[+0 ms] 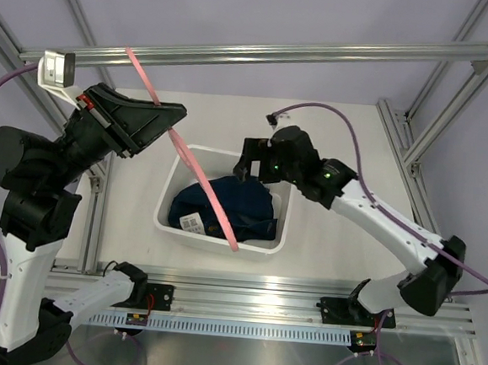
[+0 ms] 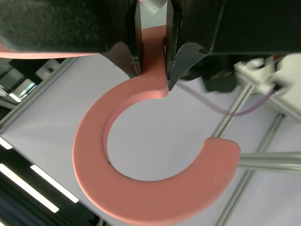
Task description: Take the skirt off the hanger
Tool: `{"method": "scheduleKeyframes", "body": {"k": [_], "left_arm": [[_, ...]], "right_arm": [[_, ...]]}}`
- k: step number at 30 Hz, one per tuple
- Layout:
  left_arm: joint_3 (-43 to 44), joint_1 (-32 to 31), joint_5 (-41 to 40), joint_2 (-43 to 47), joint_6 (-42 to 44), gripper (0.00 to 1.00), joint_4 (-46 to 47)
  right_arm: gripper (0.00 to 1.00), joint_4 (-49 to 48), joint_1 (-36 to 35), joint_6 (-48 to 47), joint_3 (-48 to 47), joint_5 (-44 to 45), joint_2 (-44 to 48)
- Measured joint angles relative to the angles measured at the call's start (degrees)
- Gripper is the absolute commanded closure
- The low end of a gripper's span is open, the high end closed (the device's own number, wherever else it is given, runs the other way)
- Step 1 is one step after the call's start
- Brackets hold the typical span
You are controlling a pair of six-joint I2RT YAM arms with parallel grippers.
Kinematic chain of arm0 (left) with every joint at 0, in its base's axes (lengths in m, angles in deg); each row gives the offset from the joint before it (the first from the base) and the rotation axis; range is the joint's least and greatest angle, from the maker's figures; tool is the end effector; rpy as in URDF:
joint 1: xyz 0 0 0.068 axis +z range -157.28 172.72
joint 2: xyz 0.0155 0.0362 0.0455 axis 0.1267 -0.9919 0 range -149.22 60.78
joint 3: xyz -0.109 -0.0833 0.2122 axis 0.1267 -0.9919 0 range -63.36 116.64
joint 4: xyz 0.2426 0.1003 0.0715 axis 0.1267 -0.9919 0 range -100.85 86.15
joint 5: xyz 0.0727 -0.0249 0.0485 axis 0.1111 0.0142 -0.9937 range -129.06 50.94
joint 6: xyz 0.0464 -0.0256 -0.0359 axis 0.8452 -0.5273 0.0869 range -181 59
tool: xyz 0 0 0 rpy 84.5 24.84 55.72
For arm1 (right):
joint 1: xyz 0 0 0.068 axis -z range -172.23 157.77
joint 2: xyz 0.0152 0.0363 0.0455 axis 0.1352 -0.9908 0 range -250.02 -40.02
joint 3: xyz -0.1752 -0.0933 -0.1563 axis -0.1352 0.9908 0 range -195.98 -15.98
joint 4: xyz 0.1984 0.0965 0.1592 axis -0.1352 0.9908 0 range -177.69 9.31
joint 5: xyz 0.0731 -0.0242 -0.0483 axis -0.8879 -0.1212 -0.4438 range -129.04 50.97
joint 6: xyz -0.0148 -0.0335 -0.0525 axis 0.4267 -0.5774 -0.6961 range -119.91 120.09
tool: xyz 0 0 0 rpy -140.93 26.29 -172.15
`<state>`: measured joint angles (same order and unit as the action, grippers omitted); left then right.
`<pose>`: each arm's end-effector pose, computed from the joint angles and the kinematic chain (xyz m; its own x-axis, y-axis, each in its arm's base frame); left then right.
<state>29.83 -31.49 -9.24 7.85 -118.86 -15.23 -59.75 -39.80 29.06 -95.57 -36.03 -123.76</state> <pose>0.1108 -0.0769 0.5755 -0.4032 -0.6242 -0.6691 0.7735 0.1583 -0.6137 0.2434 0.2626 0.3309 -0.6561 -0.0009 -0.7547 -0.4450 0.8081 0.3859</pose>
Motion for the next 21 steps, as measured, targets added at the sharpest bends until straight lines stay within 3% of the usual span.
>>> {"method": "scheduleKeyframes", "body": {"k": [4, 7, 10, 15, 21], "left_arm": [[0.0, 0.0, 0.5, 0.7, 6.1, 1.00, -7.6], [-1.0, 0.0, 2.3, 0.7, 9.7, 1.00, -11.4], [-3.7, 0.0, 3.4, 0.7, 12.9, 1.00, -14.4], [-5.8, -1.5, 1.7, -0.5, 18.4, 1.00, -21.4], [-8.5, -4.2, -1.6, -0.8, 23.4, 1.00, -25.4]], "right_arm": [[0.01, 6.1, 0.1, -3.0, -3.7, 9.0, 9.9], [0.01, 10.9, 2.3, -4.9, -8.4, 10.9, 18.5], [0.01, 17.6, 6.9, -6.2, -18.1, 9.2, 23.0], [0.01, 27.9, 7.5, -6.8, -34.2, 0.6, 22.8], [0.01, 33.2, 6.0, -4.9, -30.1, -9.0, 21.1]]}}
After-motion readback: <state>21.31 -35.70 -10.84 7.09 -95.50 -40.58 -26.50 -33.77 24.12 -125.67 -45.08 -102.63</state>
